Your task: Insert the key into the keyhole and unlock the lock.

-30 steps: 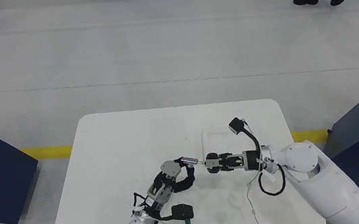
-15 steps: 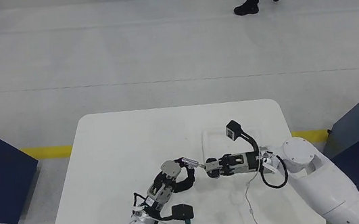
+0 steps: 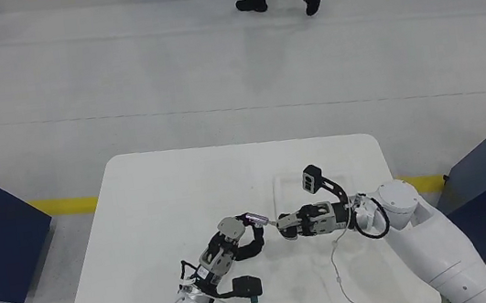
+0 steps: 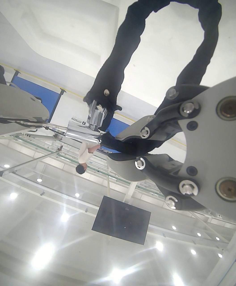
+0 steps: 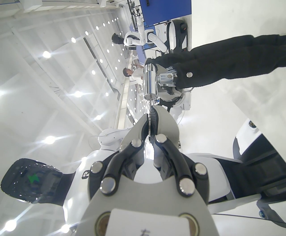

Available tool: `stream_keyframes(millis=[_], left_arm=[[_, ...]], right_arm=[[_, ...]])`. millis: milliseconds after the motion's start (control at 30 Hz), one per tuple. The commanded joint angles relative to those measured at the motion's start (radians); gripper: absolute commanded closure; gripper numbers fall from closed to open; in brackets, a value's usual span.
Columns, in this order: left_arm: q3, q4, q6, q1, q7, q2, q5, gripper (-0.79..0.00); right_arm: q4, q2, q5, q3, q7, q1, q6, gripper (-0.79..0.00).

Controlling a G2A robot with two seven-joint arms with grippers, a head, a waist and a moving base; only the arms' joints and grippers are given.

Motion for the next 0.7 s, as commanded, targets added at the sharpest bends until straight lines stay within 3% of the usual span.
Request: stream_keyframes(millis=[0, 233, 667], left_arm=[[0.0, 0.0, 0.0, 0.0, 0.0, 0.0, 0.0, 0.0], [0.0, 0.0, 0.0, 0.0, 0.0, 0.0, 0.0, 0.0], [0.0, 0.0, 0.0, 0.0, 0.0, 0.0, 0.0, 0.0]], right_arm=[[0.0, 0.0, 0.0, 0.0, 0.0, 0.0, 0.0, 0.0], [-0.003, -0.001, 0.016, -0.001, -0.016, -0.01, 0.008, 0.0], [0.03, -0.012, 0.162, -0.003, -0.017, -0.016, 0.188, 0.0]])
